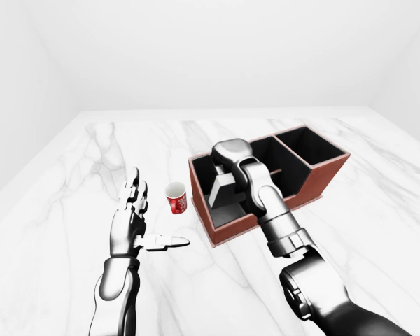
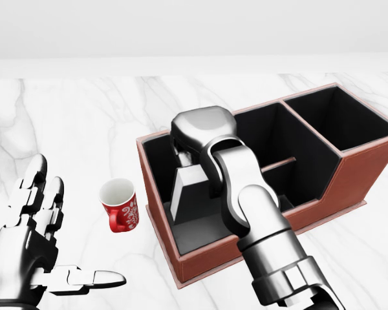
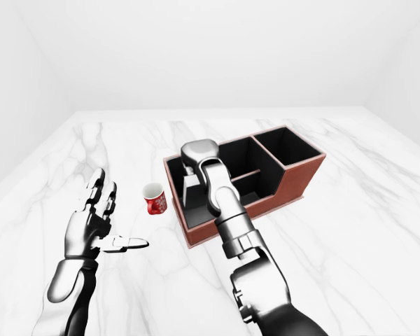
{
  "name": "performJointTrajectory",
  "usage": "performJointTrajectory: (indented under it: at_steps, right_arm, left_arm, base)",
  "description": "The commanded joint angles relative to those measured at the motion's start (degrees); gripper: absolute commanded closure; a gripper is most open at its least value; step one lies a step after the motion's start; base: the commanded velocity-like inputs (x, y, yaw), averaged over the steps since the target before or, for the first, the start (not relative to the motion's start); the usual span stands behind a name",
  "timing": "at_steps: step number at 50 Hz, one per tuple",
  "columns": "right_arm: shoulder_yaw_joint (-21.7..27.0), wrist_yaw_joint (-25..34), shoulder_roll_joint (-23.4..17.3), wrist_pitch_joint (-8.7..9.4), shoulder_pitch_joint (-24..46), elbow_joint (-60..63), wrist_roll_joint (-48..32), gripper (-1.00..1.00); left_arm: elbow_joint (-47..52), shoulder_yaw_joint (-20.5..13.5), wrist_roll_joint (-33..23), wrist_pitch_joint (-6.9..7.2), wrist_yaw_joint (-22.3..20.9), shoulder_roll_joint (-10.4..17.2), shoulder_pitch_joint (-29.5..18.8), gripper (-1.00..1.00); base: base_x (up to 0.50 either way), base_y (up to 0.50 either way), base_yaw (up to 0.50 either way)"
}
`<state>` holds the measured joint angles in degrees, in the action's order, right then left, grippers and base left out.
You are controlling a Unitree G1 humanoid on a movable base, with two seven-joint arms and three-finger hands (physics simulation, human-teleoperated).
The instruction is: Pick up the book and place it in the left compartment of the caddy.
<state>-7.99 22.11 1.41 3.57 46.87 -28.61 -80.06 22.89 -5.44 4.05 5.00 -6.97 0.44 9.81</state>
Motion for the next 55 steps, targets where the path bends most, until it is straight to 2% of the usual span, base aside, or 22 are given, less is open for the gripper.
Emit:
performJointTrajectory:
  at_steps: [1,17,38,55]
  right_arm:
    - [0.3,-2.8,-0.3,-0.61,0.9,-2.9,-1.2,1.0]
    - [-0.3,-6.6,0.0,-2.06,0.8,-8.2,-0.1,1.0]
    - [-0.9,-10.3,0.4,-1.98,1.1,-14.1,-0.8,1.0]
    - [-1.1,-15.4,0.3,-2.79,2.4,-20.1,-0.7,1.0]
  left_arm:
    - [-0.1,-0.2,0.1,0.0,-0.1,0.0,-0.1,-1.0]
    - [-0.4,-0.2,0.1,0.0,-0.1,0.1,-0.4,-1.0]
    - [0.6,-0.3,0.1,0.0,-0.2,0.1,-0.4,-1.0]
    - [0.2,-0.2,0.1,0.0,-0.1,0.1,-0.4,-1.0]
  base:
    - [0.0,0.0,0.0]
    - [0.0,0.0,0.0]
    - [0.0,0.0,0.0]
    - [0.0,0.0,0.0]
